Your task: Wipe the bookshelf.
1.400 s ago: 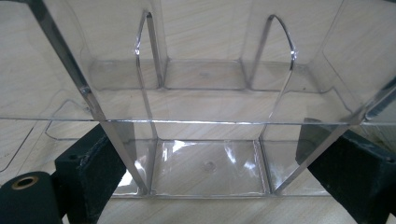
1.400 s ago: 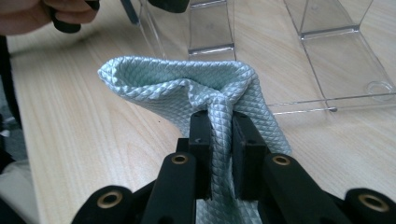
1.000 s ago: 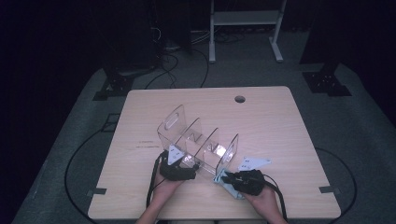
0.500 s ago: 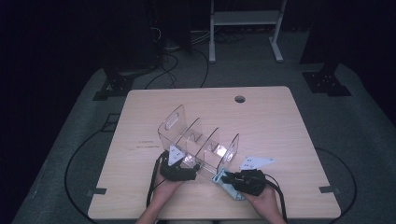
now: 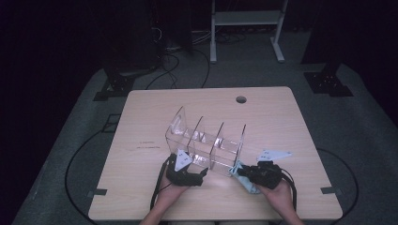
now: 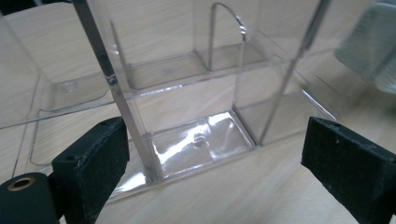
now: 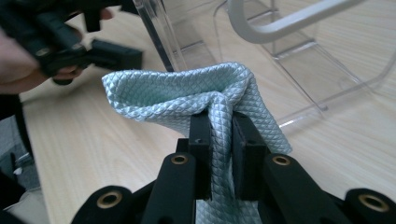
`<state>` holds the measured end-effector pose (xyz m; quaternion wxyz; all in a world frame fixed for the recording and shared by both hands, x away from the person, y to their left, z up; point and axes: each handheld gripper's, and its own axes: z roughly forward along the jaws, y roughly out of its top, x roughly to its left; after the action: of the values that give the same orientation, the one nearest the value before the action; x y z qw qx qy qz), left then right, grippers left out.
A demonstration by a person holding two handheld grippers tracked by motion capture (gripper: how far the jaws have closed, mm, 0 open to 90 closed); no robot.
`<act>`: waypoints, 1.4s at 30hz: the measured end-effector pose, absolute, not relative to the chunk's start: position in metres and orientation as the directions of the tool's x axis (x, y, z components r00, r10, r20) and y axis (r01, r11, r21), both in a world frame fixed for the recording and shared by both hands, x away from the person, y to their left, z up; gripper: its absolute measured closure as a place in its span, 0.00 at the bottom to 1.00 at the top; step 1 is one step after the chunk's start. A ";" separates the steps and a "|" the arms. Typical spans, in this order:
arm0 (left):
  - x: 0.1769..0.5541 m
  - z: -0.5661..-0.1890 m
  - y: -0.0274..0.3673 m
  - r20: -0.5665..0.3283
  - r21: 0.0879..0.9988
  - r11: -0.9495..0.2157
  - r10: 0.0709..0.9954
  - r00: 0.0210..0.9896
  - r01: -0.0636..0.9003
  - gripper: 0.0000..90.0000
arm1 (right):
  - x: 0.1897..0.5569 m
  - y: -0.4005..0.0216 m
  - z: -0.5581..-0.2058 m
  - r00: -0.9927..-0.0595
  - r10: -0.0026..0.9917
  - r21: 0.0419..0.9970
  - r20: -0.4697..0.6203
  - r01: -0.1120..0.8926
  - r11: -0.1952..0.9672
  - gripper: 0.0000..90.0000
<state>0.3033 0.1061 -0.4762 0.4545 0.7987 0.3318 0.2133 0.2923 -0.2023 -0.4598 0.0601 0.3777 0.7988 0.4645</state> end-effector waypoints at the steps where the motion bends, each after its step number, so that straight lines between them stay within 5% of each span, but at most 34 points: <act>1: 0.301 -0.475 0.103 0.030 0.868 -0.367 0.712 0.702 0.334 0.08 | 0.293 -0.206 -0.460 -0.702 0.663 0.785 0.260 0.553 0.278 0.89; 11: 0.298 -0.471 0.100 0.010 0.883 -0.346 0.689 0.724 0.317 0.08 | 0.289 -0.226 -0.460 -0.676 0.683 0.785 0.277 0.569 0.245 0.89; 26: 0.288 -0.450 0.147 0.023 0.902 -0.319 0.708 0.706 0.290 0.08 | 0.265 -0.221 -0.446 -0.699 0.664 0.815 0.264 0.530 0.234 0.89; 42: 0.333 -0.453 0.180 0.011 0.915 -0.294 0.703 0.711 0.277 0.12 | 0.267 -0.210 -0.443 -0.696 0.679 0.813 0.234 0.523 0.256 0.89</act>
<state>0.3326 0.1796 -0.4534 0.5033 0.7761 0.3156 0.2115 0.2675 -0.2096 -0.4434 0.0819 0.3813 0.7883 0.4759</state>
